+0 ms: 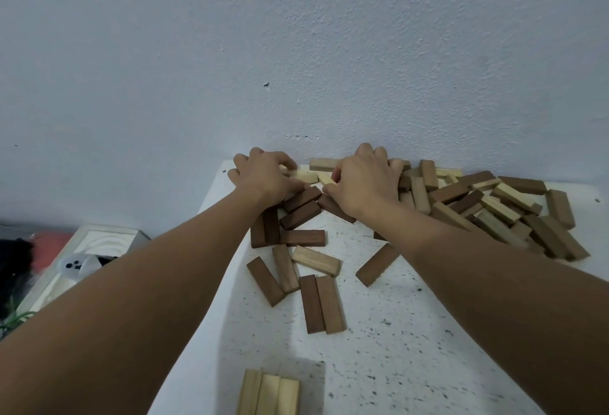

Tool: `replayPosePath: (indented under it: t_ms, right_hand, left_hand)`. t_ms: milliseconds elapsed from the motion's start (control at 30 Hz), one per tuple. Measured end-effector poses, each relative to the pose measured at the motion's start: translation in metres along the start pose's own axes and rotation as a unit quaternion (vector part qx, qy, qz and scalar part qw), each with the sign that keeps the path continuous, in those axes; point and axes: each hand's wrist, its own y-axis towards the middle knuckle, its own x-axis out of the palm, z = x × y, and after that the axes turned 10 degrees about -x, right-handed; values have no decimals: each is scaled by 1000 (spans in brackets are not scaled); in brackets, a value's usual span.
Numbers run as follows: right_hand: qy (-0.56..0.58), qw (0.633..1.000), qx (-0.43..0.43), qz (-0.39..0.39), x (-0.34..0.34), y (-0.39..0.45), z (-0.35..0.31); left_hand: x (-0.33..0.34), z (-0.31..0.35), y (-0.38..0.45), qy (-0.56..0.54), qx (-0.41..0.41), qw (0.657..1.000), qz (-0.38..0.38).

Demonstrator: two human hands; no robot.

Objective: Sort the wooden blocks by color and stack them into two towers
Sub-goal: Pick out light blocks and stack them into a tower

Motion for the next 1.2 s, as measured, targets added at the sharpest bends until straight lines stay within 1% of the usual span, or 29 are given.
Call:
replayPosePath:
  t_ms: [100,200,333,400,500,600,700,867,1067,1133,1200]
  right_hand:
    - [14,1000,9,13,-2,-5,1]
    - [25,999,11,44,-2,-14,3]
    - [58,995,20,84,-5,-28,5]
    - [62,994,22,88,-8,-35,6]
    - [56,993,12,101,-12,-47,8]
    - [74,990,21,117,-16,-57,10]
    - [99,985,32,135,-24,-74,17]
    - [146,974,66,159,-32,-111,30]
    - [184,961,112,174,-31,-168,49]
    - [187,961,122,163,-30,-190,56]
    - [180,963,133,147,-28,-215,62]
  left_hand:
    - [2,1,1,-29,-13,999,-11]
    - [3,0,-1,-48,8,999,-13]
    - [1,-5,-5,-60,39,997,14]
    - [-2,-5,-11,-47,51,998,0]
    - [-9,-1,-21,-46,48,998,-20]
    - [-12,2,-32,-109,43,993,-3]
    - [-18,6,-52,-172,63,983,17]
    - [-27,10,-94,-232,104,967,7]
    - [-27,22,-146,-207,138,968,-28]
    - [-27,29,-166,-195,151,968,-49]
    - [-26,35,-188,-153,167,972,-60]
